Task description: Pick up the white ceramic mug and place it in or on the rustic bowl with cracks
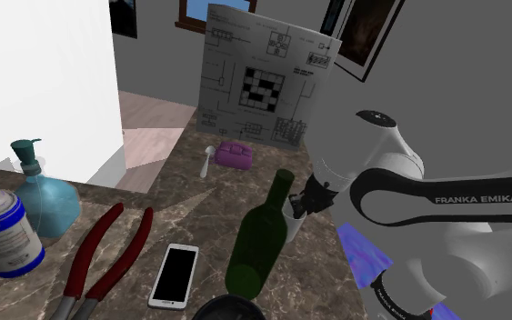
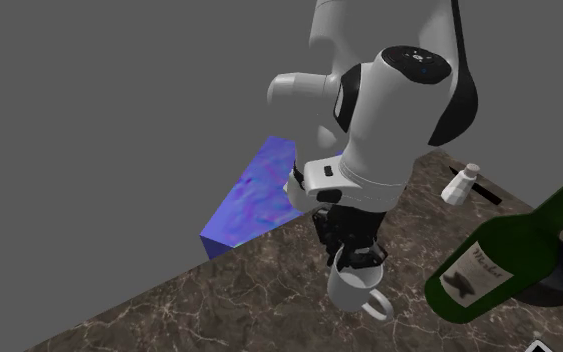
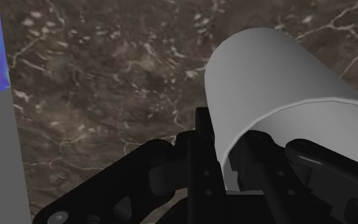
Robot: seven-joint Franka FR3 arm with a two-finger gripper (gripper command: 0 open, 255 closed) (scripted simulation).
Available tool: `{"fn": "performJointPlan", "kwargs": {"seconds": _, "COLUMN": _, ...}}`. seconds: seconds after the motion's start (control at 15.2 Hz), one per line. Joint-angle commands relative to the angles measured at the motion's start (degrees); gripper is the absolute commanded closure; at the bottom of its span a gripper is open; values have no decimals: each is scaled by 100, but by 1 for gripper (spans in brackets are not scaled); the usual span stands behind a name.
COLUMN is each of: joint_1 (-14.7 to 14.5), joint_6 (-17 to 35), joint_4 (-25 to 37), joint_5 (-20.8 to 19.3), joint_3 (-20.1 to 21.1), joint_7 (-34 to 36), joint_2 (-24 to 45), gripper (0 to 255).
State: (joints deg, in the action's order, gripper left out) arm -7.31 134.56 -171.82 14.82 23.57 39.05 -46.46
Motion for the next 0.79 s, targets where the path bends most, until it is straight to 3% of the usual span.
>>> {"fn": "performJointPlan", "kwargs": {"seconds": 0.0, "joint_1": 3, "joint_6": -177, "joint_4": 65, "joint_5": -28, "joint_3": -42, "joint_7": -12, "joint_2": -114, "gripper": 255}}
{"fn": "performJointPlan", "kwargs": {"seconds": 0.73, "joint_1": 83, "joint_6": -1308, "joint_4": 677, "joint_5": -250, "joint_3": -315, "joint_7": -83, "joint_2": -651, "gripper": 255}}
